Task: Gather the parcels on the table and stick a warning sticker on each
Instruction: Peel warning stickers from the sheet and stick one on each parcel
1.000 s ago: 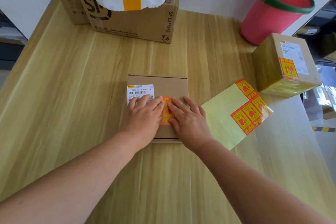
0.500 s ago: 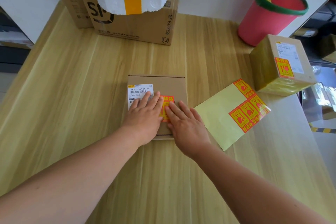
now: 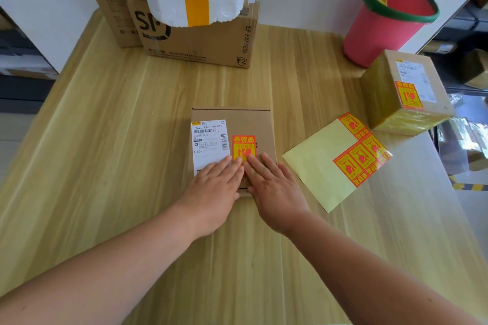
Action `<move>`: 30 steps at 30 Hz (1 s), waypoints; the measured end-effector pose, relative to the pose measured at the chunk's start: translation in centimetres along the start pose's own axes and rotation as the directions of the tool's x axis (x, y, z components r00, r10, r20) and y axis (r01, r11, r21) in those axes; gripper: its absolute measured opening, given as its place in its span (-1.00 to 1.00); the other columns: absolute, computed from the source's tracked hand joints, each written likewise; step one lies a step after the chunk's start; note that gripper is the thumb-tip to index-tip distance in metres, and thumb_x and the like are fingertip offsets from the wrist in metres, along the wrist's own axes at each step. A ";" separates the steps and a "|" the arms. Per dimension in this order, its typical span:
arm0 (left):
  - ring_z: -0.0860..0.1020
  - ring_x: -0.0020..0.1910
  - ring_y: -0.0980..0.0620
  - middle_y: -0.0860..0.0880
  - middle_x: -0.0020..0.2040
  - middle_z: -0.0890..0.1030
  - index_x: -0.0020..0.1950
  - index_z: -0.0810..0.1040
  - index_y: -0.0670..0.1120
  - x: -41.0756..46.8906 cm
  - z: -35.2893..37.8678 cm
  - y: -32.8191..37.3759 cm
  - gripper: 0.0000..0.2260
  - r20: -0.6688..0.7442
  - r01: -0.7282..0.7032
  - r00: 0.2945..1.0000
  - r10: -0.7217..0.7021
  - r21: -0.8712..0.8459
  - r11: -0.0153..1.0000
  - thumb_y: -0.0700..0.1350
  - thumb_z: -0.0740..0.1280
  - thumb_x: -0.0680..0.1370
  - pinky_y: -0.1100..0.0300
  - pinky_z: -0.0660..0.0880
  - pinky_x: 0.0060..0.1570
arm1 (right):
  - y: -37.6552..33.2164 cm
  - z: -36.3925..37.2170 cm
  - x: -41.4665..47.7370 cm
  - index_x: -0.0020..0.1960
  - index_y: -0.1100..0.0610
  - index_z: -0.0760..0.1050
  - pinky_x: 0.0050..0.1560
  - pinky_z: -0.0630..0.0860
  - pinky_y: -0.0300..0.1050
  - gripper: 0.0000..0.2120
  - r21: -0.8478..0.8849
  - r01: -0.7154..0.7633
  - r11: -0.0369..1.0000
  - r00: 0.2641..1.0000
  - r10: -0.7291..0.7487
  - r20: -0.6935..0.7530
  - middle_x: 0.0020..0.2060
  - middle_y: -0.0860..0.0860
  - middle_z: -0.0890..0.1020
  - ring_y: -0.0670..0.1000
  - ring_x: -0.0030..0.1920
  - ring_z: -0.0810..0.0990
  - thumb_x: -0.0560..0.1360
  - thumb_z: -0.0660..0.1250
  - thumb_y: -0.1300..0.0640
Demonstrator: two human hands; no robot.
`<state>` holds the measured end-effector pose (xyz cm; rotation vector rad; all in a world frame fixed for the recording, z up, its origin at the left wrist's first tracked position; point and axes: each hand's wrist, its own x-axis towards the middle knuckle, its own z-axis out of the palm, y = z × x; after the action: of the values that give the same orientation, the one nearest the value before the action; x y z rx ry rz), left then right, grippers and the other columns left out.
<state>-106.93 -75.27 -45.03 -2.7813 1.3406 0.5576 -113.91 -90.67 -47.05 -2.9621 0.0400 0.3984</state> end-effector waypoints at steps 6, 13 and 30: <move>-0.23 0.54 0.02 0.00 0.57 -0.22 0.56 -0.17 -0.07 -0.2 0.3 -0.3 -0.48 0.028 -0.027 0.999 0.025 0.055 0.998 0.03 -0.05 0.67 0.12 -0.23 0.46 | -0.5 0.3 -1.5 0.56 0.01 0.01 0.47 -0.15 0.01 -0.50 -0.010 -0.012 1.000 1.000 0.012 -0.015 0.55 -0.09 0.04 0.01 0.55 -0.09 0.65 -0.06 -0.04; -0.25 0.53 0.03 0.00 0.57 -0.22 0.57 -0.13 -0.06 -0.6 -0.4 -0.9 -0.41 -0.031 0.043 0.998 -0.047 -0.112 0.993 0.09 0.06 0.64 0.12 -0.20 0.47 | -0.8 -0.7 -2.0 0.57 -0.01 -0.09 0.54 -0.07 0.01 -0.32 0.102 -0.079 0.992 0.997 0.080 0.000 0.56 -0.10 -0.08 -0.03 0.55 -0.15 0.52 -0.22 -0.25; 0.55 0.03 -0.01 0.07 0.12 0.57 0.18 0.38 0.00 -0.7 -1.8 -1.6 -0.56 0.136 0.431 0.874 -0.467 -0.663 0.613 0.08 0.45 0.41 0.09 0.51 -0.02 | -0.3 -4.1 -3.1 0.16 0.00 0.39 -0.05 0.51 -0.07 -0.50 0.582 -0.522 0.623 0.768 0.641 0.003 0.00 -0.09 0.58 0.00 0.01 0.55 0.33 0.51 -0.08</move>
<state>-105.60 -74.01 -43.32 -3.5238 0.3783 1.1321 -115.84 -91.03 -42.30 -2.3043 1.0023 0.1006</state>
